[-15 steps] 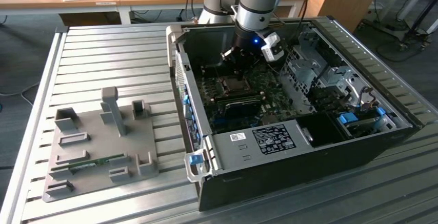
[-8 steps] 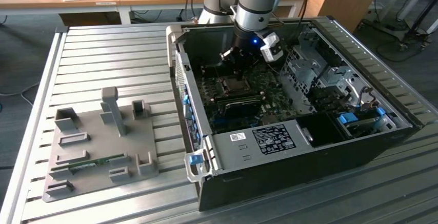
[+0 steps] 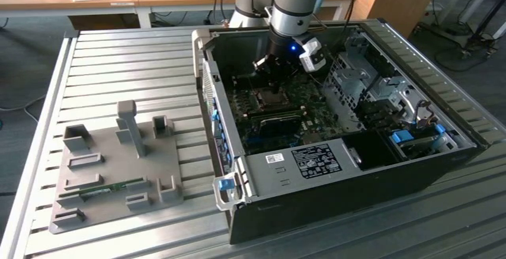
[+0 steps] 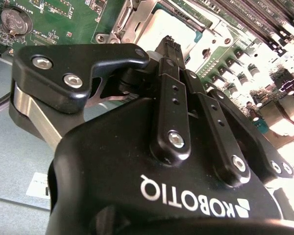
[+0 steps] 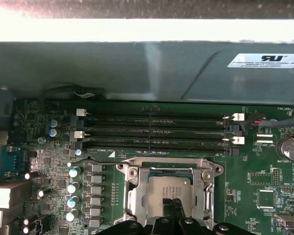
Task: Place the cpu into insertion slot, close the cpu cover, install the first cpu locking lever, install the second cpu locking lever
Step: 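Close the cpu cover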
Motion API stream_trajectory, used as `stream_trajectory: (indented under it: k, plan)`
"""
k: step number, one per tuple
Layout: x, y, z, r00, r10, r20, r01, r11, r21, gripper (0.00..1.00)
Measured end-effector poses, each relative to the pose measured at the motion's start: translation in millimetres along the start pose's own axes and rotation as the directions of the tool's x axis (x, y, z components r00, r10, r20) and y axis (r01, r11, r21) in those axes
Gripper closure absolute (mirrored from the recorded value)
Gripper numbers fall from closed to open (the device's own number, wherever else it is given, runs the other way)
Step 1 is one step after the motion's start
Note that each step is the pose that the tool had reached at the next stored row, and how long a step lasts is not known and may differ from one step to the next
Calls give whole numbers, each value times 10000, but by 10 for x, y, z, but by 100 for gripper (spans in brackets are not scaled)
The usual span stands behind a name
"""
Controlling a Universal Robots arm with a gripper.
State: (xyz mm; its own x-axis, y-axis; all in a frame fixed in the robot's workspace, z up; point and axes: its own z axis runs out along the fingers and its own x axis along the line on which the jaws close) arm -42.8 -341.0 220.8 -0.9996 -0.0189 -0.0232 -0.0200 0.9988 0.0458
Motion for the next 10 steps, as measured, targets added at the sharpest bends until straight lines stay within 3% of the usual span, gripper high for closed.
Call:
stream_trajectory:
  k: [10]
  plan:
    - [18, 0, 0, 10000, -1, 0, 1, 10000, 0, 89]
